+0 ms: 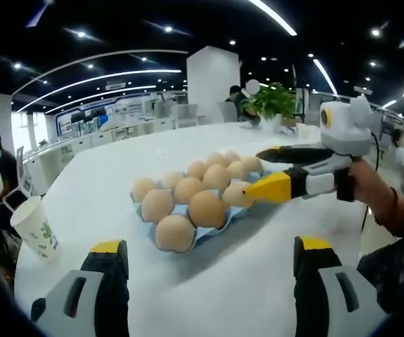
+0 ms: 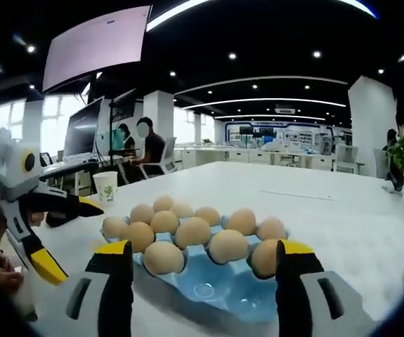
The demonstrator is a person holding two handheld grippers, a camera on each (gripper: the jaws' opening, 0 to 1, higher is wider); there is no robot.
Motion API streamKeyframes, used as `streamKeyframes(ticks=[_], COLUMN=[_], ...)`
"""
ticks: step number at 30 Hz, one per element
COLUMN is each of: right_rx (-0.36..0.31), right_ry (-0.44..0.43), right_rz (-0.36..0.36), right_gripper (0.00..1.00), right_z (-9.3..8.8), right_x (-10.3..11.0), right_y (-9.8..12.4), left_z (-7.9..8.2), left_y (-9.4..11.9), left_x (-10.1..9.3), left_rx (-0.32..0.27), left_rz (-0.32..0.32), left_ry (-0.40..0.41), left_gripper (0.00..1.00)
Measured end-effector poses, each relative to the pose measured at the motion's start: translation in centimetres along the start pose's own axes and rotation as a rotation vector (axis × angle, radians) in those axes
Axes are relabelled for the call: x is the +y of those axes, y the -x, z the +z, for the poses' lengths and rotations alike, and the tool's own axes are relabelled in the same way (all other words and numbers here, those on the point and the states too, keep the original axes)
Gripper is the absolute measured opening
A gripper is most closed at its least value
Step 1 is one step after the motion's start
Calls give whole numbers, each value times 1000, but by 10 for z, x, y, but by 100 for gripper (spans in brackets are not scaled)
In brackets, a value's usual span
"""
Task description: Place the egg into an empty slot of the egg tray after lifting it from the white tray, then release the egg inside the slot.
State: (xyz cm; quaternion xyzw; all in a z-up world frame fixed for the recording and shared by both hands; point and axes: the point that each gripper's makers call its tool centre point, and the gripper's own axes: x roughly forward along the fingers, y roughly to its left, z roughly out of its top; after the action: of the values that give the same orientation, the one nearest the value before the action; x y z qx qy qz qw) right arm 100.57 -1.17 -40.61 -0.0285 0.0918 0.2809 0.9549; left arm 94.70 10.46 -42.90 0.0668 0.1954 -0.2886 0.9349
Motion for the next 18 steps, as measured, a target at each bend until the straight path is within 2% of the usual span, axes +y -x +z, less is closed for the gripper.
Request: streamKeyframes(ticks=[18], right_rx=[21], right_ry=[5], right_rz=[-54], right_gripper=[86], right_z=[-3], right_x=[-26], right_y=[7], left_z=[4], left_y=[1], left_x=[2], left_rx=[-12], left_rz=[7], left_ry=[-4], left_gripper=[100])
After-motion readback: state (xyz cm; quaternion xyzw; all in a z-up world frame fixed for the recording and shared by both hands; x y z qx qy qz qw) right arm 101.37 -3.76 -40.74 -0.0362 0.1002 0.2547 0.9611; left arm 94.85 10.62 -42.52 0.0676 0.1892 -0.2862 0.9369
